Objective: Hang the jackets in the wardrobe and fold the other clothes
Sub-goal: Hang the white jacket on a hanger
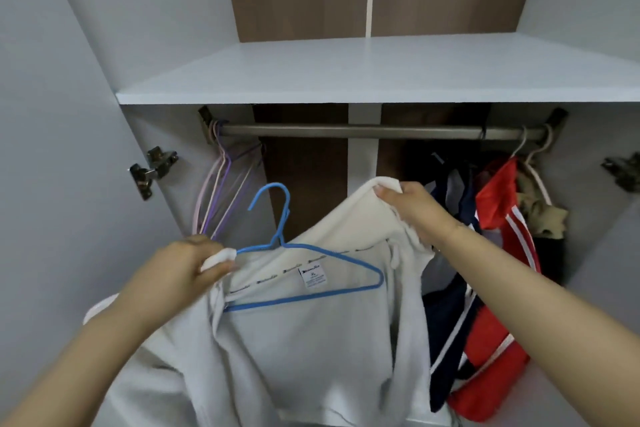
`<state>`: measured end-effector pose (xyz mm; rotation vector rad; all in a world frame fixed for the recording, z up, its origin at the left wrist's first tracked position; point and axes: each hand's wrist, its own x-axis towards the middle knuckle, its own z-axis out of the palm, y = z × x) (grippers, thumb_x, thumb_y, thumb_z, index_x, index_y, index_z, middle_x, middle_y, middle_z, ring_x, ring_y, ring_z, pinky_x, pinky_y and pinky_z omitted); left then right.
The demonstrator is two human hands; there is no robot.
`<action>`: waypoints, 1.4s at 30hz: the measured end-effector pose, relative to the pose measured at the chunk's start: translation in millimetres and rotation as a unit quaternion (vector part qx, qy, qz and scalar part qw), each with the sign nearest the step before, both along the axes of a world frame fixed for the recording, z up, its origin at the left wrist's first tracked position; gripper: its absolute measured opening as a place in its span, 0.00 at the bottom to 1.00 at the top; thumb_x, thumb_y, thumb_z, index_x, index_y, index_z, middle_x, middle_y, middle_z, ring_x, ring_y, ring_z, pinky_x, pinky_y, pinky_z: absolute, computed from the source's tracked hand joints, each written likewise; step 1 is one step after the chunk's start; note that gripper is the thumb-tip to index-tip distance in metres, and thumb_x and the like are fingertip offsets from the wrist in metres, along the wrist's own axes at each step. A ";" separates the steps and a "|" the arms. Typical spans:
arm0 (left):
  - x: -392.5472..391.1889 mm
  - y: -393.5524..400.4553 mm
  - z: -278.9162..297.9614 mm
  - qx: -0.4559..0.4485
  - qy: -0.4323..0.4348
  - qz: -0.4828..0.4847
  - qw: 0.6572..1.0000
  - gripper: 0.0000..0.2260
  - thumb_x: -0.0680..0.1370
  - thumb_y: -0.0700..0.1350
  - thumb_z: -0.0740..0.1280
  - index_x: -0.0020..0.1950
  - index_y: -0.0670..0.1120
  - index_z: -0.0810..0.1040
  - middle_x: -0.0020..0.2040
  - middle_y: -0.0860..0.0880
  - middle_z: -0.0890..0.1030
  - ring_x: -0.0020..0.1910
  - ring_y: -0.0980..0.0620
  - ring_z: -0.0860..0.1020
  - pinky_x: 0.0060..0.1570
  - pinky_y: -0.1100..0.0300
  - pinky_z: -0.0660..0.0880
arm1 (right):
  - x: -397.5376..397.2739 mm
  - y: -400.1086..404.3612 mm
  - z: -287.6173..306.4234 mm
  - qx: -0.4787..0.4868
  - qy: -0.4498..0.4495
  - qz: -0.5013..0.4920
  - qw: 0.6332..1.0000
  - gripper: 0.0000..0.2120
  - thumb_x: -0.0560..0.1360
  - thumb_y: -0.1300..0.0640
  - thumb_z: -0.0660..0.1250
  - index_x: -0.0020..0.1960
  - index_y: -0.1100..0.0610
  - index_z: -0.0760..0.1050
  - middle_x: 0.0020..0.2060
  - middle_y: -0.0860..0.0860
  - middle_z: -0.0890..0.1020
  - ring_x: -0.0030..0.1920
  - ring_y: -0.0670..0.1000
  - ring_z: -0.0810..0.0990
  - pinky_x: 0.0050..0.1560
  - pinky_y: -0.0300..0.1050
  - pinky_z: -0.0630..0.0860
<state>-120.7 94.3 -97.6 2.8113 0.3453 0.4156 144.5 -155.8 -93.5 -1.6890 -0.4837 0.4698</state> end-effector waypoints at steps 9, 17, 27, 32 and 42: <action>34.9 -47.7 -6.9 0.013 -0.167 0.027 0.985 0.14 0.75 0.56 0.63 0.45 0.48 0.83 0.39 0.49 0.79 0.40 0.45 0.80 0.38 0.53 0.75 | -21.4 -16.6 24.6 0.039 0.103 0.145 0.983 0.18 0.78 0.52 0.67 0.66 0.56 0.74 0.59 0.51 0.81 0.59 0.49 0.80 0.54 0.42 0.77; 41.4 -44.4 41.0 0.013 -0.282 -0.018 0.959 0.11 0.75 0.52 0.66 0.43 0.47 0.83 0.36 0.53 0.77 0.35 0.51 0.77 0.36 0.55 0.72 | -23.2 -48.1 9.7 -0.210 -0.500 0.037 0.839 0.17 0.81 0.51 0.60 0.67 0.57 0.71 0.58 0.50 0.78 0.59 0.53 0.74 0.60 0.50 0.72; 86.1 -32.3 169.5 0.080 -0.341 -0.049 0.936 0.15 0.78 0.62 0.57 0.45 0.54 0.76 0.44 0.57 0.76 0.42 0.53 0.75 0.38 0.54 0.70 | -51.2 -24.6 153.7 -0.152 -0.687 -0.119 0.701 0.21 0.81 0.44 0.50 0.55 0.56 0.76 0.42 0.49 0.81 0.41 0.56 0.80 0.34 0.46 0.70; 141.4 -6.3 246.6 0.120 -0.371 -0.056 0.919 0.15 0.80 0.58 0.59 0.51 0.49 0.78 0.46 0.51 0.76 0.46 0.46 0.77 0.43 0.49 0.73 | -18.8 -16.2 232.0 -0.181 -0.685 -0.223 0.670 0.16 0.82 0.46 0.51 0.45 0.56 0.68 0.36 0.51 0.78 0.37 0.62 0.77 0.32 0.48 0.65; 287.8 39.3 342.5 0.122 -0.395 -0.021 0.910 0.13 0.82 0.52 0.60 0.55 0.44 0.78 0.48 0.44 0.75 0.50 0.41 0.76 0.51 0.47 0.71 | 115.2 16.0 352.8 -0.231 -0.680 -0.328 0.614 0.17 0.82 0.44 0.53 0.51 0.56 0.73 0.40 0.54 0.81 0.39 0.61 0.76 0.35 0.47 0.65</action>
